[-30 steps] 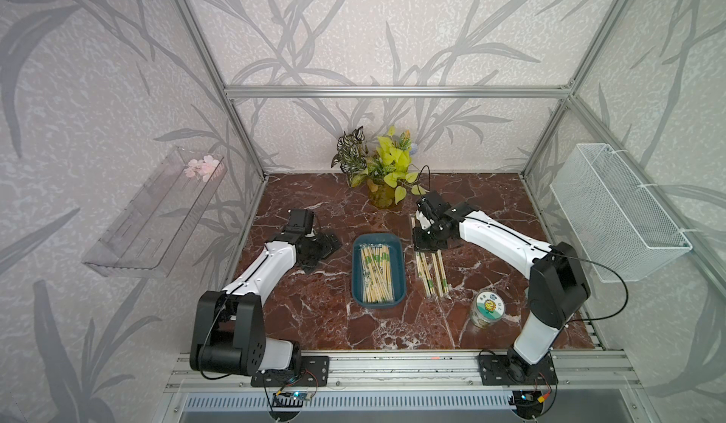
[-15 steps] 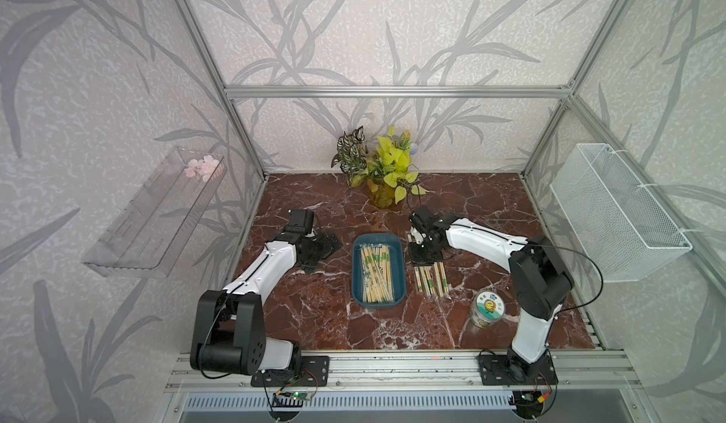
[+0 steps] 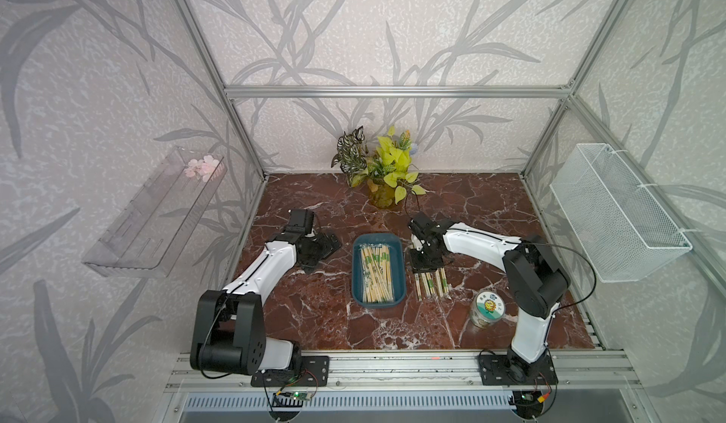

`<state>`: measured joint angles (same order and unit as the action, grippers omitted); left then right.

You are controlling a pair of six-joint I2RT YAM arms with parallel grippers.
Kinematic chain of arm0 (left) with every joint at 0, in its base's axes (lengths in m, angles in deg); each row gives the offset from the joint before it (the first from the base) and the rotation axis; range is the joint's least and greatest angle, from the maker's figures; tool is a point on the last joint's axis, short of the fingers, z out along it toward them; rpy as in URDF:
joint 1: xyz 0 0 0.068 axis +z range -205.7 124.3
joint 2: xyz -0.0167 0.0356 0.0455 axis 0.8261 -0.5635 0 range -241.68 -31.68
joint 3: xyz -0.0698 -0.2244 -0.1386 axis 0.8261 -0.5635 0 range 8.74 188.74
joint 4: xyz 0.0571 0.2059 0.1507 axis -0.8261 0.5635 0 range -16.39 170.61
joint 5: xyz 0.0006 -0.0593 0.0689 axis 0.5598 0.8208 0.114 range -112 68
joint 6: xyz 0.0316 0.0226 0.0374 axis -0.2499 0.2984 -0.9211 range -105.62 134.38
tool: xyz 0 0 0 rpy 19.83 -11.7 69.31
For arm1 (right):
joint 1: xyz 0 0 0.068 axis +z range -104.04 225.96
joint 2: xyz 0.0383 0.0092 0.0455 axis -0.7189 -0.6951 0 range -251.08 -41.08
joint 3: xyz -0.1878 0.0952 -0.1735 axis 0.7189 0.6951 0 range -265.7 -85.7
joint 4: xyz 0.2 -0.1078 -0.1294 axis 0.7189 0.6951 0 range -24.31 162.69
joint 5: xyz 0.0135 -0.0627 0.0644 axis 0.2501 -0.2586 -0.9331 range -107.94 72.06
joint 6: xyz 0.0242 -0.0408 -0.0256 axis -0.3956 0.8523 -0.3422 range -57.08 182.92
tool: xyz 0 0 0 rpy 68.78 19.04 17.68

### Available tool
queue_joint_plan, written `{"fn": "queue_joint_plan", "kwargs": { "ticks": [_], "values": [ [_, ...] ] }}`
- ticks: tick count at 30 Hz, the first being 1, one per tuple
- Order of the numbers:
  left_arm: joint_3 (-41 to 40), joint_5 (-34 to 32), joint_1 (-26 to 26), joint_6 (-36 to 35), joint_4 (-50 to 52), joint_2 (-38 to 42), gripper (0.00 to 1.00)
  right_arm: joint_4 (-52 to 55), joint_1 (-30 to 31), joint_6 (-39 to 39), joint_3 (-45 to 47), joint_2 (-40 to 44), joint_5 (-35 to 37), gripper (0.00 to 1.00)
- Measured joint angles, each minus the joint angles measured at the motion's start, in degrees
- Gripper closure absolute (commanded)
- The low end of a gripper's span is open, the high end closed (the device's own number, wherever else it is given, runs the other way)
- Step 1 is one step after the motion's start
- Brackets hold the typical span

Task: Take the paired disposable chopsticks out of the storage box
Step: Place the paired disposable chopsticks at the center of the board.

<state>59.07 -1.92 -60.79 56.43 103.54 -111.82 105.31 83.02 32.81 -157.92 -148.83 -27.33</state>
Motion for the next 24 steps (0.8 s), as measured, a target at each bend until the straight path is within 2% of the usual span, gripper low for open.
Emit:
{"fn": "queue_joint_plan", "kwargs": {
  "ticks": [6, 13, 24],
  "values": [
    [0.0, 0.0, 0.0, 0.0, 0.0, 0.0, 0.01, 0.9, 0.0, -0.1, -1.0, 1.0, -0.1, 0.71],
    [0.0, 0.0, 0.0, 0.0, 0.0, 0.0, 0.01, 2.1, 1.0, -0.1, -7.2, 4.2, -0.5, 0.7],
    [-0.7, -0.3, 0.0, 0.1, -0.5, 0.0, 0.01, 2.6, 9.6, 0.6, -18.6, 0.6, -1.6, 0.7]
  ]
}}
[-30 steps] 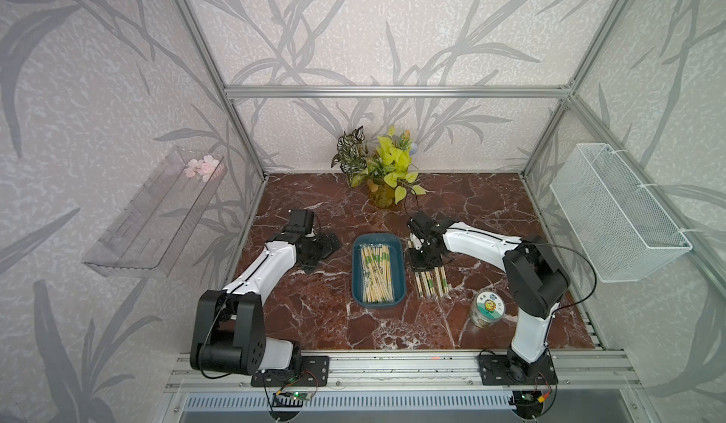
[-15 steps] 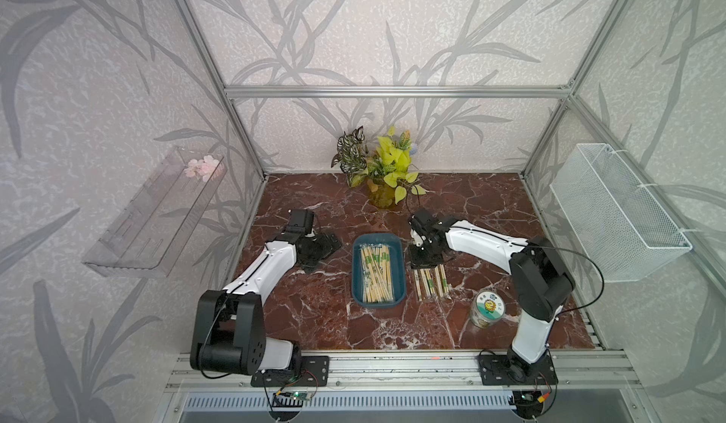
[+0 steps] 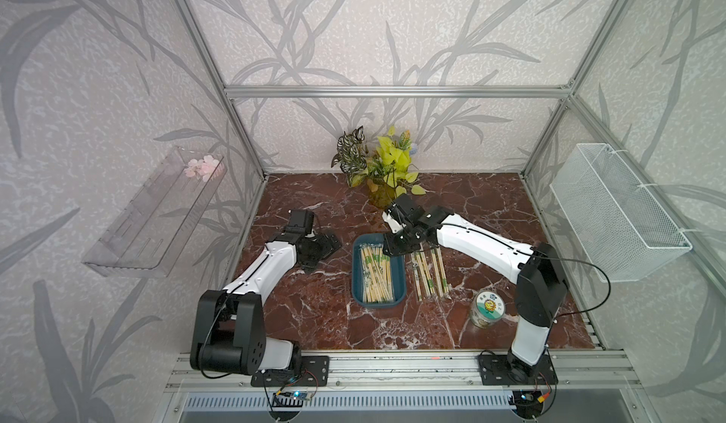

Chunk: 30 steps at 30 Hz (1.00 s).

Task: Take the paired disposable chopsticks out of the storage box
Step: Place the paired disposable chopsticks at the center of the board, then pick up the paired disposable chopsticks from the storage box.

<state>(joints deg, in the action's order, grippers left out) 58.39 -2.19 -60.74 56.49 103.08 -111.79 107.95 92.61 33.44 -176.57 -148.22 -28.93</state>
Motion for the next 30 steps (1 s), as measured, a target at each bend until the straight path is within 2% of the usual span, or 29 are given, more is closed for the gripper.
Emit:
{"fn": "queue_joint_plan", "kwargs": {
  "ticks": [11, 30],
  "values": [
    [-1.5, -0.2, 0.2, 0.0, -0.4, 0.9, 0.01, 1.0, 4.3, 1.3, -0.9, -10.0, 0.0, 0.7],
    [-1.8, -0.2, 0.3, 0.0, -0.4, 1.3, 0.01, 2.6, 4.3, 2.2, -5.9, -16.2, 0.4, 0.81]
  ]
}}
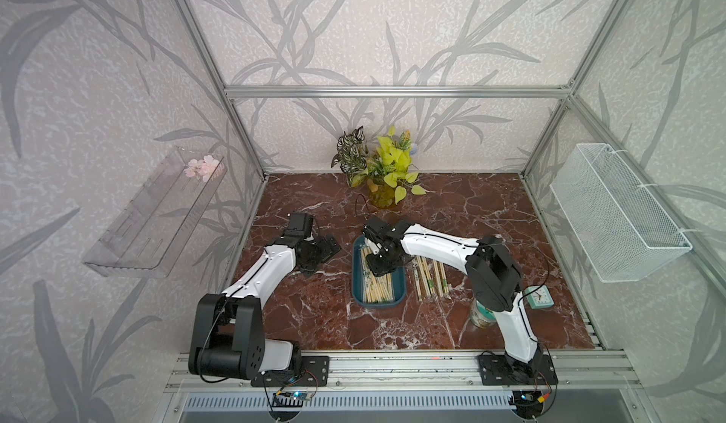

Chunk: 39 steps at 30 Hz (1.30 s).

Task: Take the paired disposable chopsticks out of the storage box
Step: Pick up the paired disposable chopsticks from the storage box.

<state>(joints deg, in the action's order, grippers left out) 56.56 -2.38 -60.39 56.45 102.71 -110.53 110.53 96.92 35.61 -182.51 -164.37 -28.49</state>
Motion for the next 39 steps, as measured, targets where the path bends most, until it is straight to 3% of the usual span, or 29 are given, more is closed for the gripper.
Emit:
{"fn": "queue_joint_plan", "kwargs": {
  "ticks": [7, 19, 39],
  "values": [
    [-0.3, 0.0, 0.5, -0.1, 0.0, 0.0, 0.01, 0.8, 0.0, 0.2, -1.2, -2.2, 0.0, 0.81],
    [-0.4, 0.1, 0.7, -0.1, 0.0, 0.0, 0.01, 0.7, -0.2, -0.3, -0.5, -1.7, -0.2, 0.93],
    [-0.4, 0.5, 1.0, -0.2, 0.0, 0.0, 0.01, -5.3, -8.0, -6.6, 10.1, 13.5, -8.2, 0.99]
  ]
}}
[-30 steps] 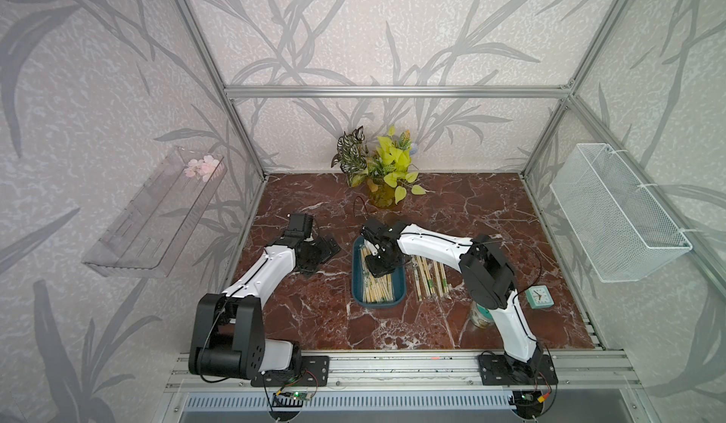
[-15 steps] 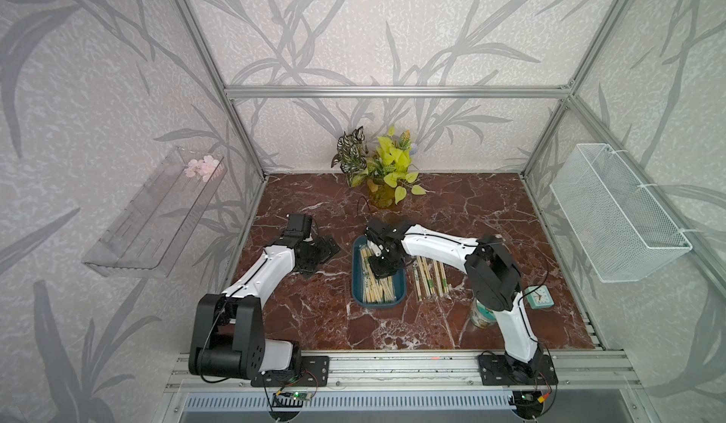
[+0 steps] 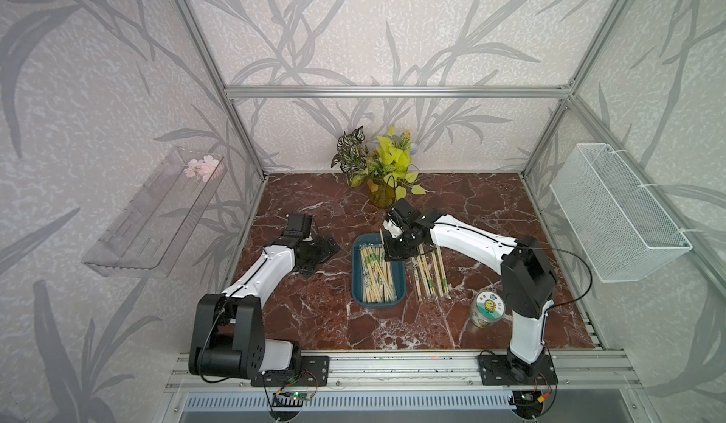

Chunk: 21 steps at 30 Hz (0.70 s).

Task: Take the paired disposable chopsticks out of the storage box
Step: Pick up the paired disposable chopsticks from the storage box, then place the paired disposable chopsticks at the center of the board.

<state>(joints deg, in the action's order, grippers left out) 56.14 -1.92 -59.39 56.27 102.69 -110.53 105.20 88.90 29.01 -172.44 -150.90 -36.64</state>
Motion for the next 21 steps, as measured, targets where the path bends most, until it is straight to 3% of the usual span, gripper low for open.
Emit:
{"fn": "queue_joint_plan", "kwargs": {
  "ticks": [10, 21],
  "values": [
    [0.0, 0.3, 0.2, -0.8, 0.0, 0.0, 0.01, -0.5, -6.2, -0.7, 5.1, 8.5, 0.6, 0.99],
    [0.0, 2.2, 0.2, -0.8, 0.0, 0.0, 0.01, 3.1, -11.8, 7.5, 10.9, 10.8, 9.7, 1.0]
  ]
}}
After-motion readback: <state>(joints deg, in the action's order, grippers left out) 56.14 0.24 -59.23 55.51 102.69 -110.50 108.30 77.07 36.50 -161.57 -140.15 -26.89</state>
